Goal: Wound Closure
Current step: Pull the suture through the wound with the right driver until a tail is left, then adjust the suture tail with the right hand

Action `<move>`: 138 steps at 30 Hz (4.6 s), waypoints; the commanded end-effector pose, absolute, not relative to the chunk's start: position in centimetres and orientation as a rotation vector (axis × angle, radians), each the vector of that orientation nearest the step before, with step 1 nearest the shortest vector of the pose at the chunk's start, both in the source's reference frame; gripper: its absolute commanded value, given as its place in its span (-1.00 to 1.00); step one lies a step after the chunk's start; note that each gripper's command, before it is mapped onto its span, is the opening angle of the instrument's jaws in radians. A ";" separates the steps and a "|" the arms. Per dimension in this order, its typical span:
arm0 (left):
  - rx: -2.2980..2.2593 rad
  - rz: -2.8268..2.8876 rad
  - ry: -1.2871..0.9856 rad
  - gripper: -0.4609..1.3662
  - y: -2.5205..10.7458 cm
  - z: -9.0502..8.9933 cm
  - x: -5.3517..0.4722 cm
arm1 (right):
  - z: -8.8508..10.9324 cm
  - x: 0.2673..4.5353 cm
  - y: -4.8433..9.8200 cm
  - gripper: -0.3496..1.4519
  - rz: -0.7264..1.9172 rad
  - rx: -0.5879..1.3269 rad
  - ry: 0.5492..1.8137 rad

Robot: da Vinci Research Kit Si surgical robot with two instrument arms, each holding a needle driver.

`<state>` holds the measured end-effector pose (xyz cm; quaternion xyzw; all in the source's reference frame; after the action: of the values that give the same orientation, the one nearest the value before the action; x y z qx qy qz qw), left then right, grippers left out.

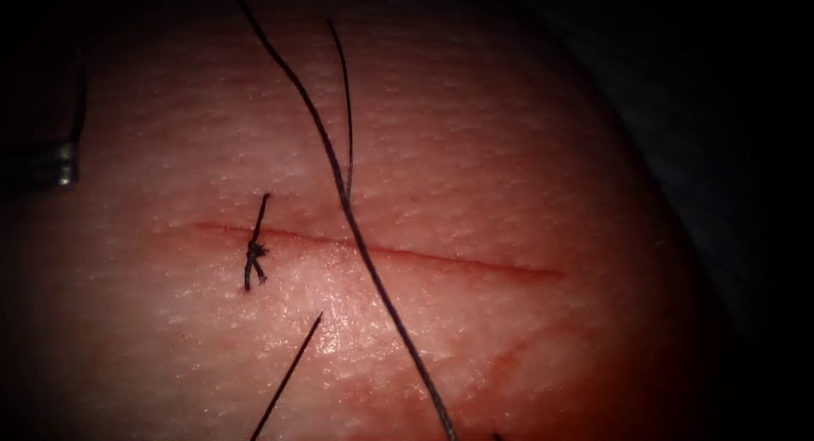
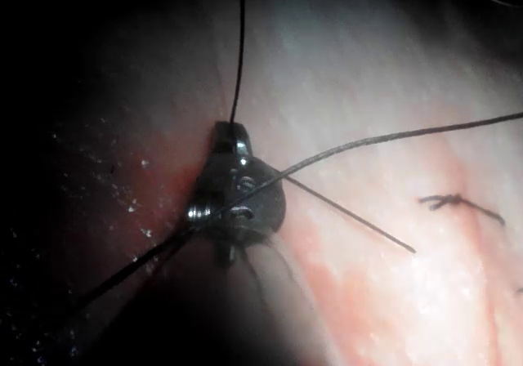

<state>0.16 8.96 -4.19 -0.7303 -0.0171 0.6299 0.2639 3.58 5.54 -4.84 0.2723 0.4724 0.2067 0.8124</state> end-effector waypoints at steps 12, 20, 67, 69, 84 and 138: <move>-1.977 1.698 -0.046 -0.88 9.0 -4.2 0.18 | -4.7 3.33 6.1 0.94 0.333 0.282 1.057; -1.980 1.702 -0.041 -0.88 9.0 -4.2 0.18 | -4.4 2.91 6.6 0.92 0.330 0.148 1.034; -1.982 1.701 -0.040 -0.88 9.0 -4.2 0.17 | -4.3 3.26 6.4 -1.00 0.275 0.275 1.083; -1.981 1.701 -0.039 -0.88 9.0 -4.2 0.17 | -4.4 3.27 6.4 -1.00 0.275 0.285 1.078; -1.984 1.705 -0.034 -0.88 9.0 -4.2 0.17 | -4.5 3.39 6.1 -0.87 0.273 0.362 1.089; -2.007 1.715 -0.090 -0.88 8.9 -4.2 0.61 | -3.6 2.35 7.2 -0.12 0.841 0.191 0.902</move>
<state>0.67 8.87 -4.24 -0.7348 -0.0312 0.6296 0.2505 2.32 7.32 -3.62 0.0821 0.4190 0.4049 0.8085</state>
